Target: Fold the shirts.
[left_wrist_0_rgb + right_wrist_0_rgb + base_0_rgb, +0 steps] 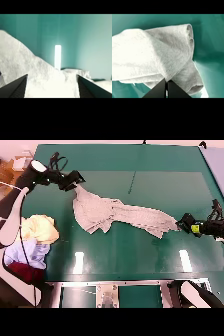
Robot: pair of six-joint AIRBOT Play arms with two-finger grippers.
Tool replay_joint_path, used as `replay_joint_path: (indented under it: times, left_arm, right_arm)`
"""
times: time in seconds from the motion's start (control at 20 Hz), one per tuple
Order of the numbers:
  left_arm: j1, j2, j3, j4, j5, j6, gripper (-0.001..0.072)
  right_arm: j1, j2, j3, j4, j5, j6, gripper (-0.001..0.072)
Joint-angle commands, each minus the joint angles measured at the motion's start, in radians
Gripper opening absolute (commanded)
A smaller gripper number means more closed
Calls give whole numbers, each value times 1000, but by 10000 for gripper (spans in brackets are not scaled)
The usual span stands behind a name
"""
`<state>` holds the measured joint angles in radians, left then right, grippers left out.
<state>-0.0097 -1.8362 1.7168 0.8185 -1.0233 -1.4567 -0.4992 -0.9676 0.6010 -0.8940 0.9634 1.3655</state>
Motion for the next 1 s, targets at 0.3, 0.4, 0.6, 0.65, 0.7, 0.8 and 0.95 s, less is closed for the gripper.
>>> replay_joint_path:
  times: [0.3, 0.4, 0.6, 0.65, 0.7, 0.8, 0.95]
  left_arm:
    - [172, 75, -91, 183, -622, -68, 712]
    - [156, 134, -283, 154, -466, -53, 712]
    - [79, 135, -525, 77, -228, 26, 712]
    - [60, 130, -540, 67, -174, 35, 712]
    - [45, 124, -542, 63, -127, 37, 711]
    - [30, 120, -542, 40, -57, 43, 463]
    - [23, 121, -541, -29, -4, 89, 26]
  right_arm:
    - [-1, -23, -15, -1, -45, -42, 10]
    - [-1, -23, -15, 0, -51, -42, 10]
    - [-1, -23, -15, 2, -51, -42, 10]
    - [-1, -23, -15, 3, -51, -42, 11]
    - [-1, -23, -15, 3, -51, -42, 11]
    - [-1, -23, -15, 3, -50, -42, 11]
    - [-1, -23, -15, 3, -51, -42, 11]
